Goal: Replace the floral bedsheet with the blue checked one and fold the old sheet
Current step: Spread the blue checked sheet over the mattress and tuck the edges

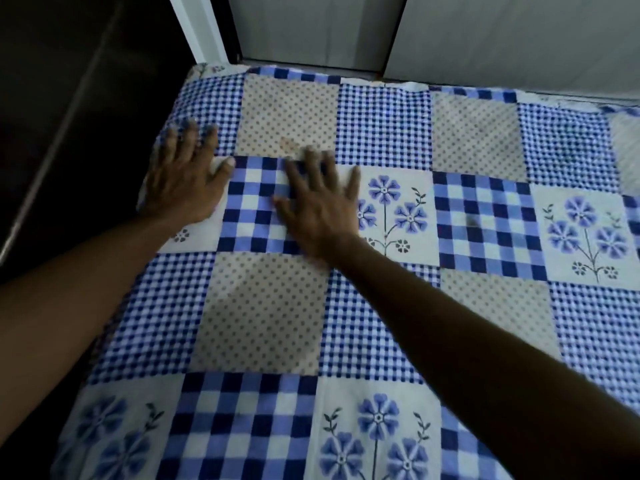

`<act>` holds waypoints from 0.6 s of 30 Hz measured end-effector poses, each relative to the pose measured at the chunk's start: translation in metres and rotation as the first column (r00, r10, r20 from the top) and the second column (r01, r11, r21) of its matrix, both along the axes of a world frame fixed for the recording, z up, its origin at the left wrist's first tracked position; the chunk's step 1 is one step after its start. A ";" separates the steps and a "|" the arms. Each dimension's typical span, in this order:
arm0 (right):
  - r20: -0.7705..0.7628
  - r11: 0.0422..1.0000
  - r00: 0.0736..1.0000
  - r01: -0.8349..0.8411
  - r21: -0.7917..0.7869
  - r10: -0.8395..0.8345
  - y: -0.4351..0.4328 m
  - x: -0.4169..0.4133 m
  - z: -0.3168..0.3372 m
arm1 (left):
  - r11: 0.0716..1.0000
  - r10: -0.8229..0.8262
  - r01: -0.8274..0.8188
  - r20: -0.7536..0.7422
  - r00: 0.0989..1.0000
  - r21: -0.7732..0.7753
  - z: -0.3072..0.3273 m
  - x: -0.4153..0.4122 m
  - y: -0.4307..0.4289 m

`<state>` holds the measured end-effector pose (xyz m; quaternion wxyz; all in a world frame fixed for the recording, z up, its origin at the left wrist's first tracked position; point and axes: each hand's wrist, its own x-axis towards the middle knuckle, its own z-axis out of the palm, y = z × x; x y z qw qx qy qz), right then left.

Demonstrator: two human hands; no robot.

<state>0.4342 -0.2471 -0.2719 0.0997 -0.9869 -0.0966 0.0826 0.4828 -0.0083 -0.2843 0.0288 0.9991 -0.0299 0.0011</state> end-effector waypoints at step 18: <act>-0.070 0.969 0.967 0.248 0.009 -0.246 -0.113 -0.194 0.017 | 0.991 -0.075 0.071 -0.034 0.997 -0.113 0.010 -0.313 -0.117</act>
